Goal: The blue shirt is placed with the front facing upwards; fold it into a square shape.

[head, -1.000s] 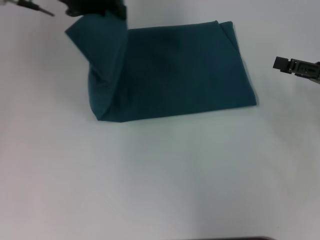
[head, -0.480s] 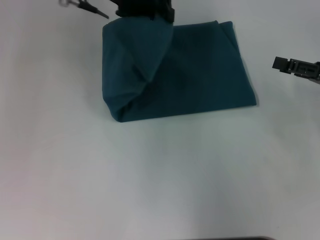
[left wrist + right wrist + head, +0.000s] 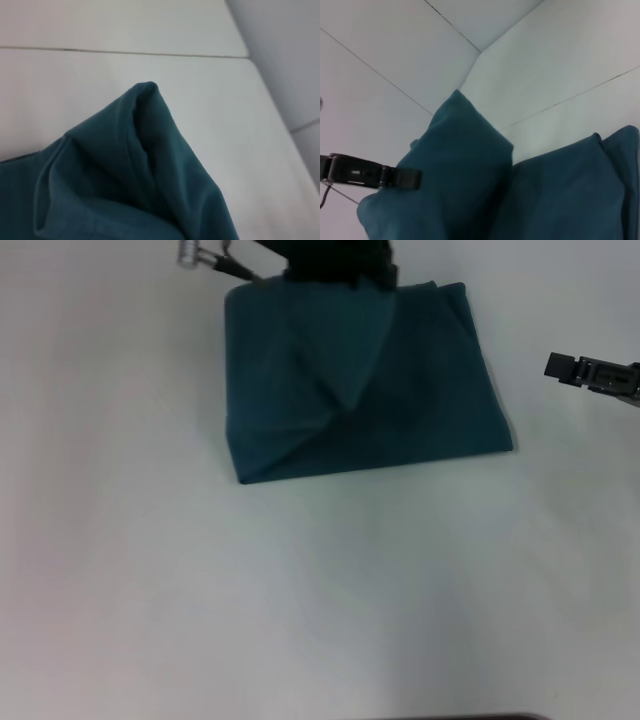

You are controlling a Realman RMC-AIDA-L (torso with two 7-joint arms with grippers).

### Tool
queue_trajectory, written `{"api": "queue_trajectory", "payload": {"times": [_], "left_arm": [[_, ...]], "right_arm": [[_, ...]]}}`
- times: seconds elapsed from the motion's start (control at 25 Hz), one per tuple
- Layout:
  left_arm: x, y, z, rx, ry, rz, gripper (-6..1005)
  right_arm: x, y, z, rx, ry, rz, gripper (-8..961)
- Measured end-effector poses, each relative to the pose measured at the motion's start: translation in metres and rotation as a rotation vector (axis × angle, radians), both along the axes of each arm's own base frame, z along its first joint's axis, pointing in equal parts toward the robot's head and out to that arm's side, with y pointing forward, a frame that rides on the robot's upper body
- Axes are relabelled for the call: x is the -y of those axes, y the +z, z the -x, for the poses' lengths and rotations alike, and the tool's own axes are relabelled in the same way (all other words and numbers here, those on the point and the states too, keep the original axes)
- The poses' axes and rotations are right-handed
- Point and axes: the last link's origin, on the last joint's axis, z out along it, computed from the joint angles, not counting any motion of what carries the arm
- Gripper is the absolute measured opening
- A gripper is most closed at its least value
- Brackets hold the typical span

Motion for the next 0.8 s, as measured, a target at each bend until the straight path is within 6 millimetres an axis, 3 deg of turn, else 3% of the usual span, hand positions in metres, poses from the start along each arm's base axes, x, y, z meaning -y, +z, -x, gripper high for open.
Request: {"api": "queue_trajectory", "payload": {"times": [0.4,0.8], "left_arm": [[-0.010,-0.004,-0.006,0.041,-0.003,-0.061,181],[-0.009,0.004,-0.013,0.151,-0.041,-0.059,603]], "right_arm": [[0.000,0.000,0.000,0.001,0.002,0.001,595],[0.000,0.000,0.000,0.003,0.001,0.000,593]]}}
